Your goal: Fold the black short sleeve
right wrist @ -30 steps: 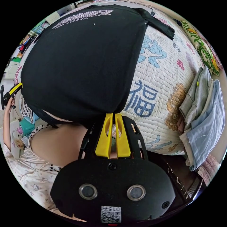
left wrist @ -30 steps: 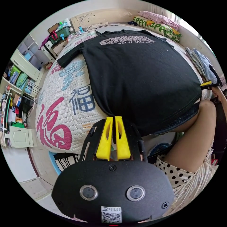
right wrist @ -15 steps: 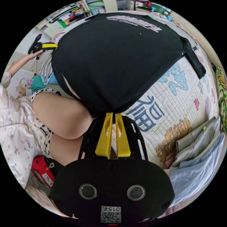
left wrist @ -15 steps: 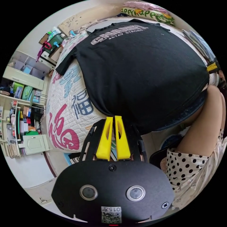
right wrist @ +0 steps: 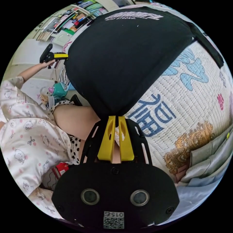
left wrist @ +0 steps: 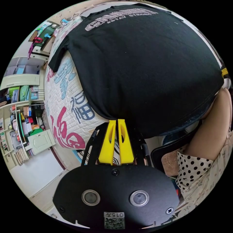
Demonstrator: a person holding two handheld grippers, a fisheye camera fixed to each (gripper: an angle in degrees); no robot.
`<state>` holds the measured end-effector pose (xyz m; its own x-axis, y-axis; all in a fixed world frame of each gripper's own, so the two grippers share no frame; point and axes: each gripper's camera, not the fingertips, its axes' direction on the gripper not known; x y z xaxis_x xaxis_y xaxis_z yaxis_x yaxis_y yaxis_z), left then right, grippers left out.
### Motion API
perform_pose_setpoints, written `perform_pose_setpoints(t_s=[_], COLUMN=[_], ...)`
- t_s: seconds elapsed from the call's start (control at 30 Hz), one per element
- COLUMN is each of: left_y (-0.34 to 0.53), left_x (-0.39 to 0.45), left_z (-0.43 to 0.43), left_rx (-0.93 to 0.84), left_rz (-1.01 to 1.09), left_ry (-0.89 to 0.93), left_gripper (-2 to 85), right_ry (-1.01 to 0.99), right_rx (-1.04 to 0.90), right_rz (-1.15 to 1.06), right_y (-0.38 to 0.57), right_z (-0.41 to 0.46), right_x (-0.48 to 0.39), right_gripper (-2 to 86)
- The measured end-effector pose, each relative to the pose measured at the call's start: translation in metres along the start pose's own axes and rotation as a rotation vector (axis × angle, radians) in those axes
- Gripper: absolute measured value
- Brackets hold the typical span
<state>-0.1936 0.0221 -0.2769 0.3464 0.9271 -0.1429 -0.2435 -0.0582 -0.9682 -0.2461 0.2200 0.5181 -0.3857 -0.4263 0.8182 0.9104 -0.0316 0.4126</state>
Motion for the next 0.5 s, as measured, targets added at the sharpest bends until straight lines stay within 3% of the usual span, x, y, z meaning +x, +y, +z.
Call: perform_pose_setpoints(t_s=[0.13,0.23,0.43,0.5], left_y=[0.020,0.030,0.053,0.060], left_x=[0.006,0.010,0.003,-0.007], left_z=[0.005,0.015,0.038,0.048], left_rx=[0.080,0.138,0.269,0.308], left_rz=[0.042,0.056,-0.049,-0.126], left_ry=[-0.026,-0.035,0.019,0.087], left_gripper=[-0.2,-0.1,-0.2,-0.2], right_ry=[-0.003,-0.040,0.061,0.154], right_rx=[0.155,0.420,1.145,1.483], right_rz=[0.175,0.316,0.390,0.341], right_y=[0.051,0.129,0.263,0.301], right_z=[0.008,0.003,-0.057,-0.084], right_x=[-0.040,-0.112,-0.312,-0.417], right_gripper=[0.5,0.3,-0.4,-0.5])
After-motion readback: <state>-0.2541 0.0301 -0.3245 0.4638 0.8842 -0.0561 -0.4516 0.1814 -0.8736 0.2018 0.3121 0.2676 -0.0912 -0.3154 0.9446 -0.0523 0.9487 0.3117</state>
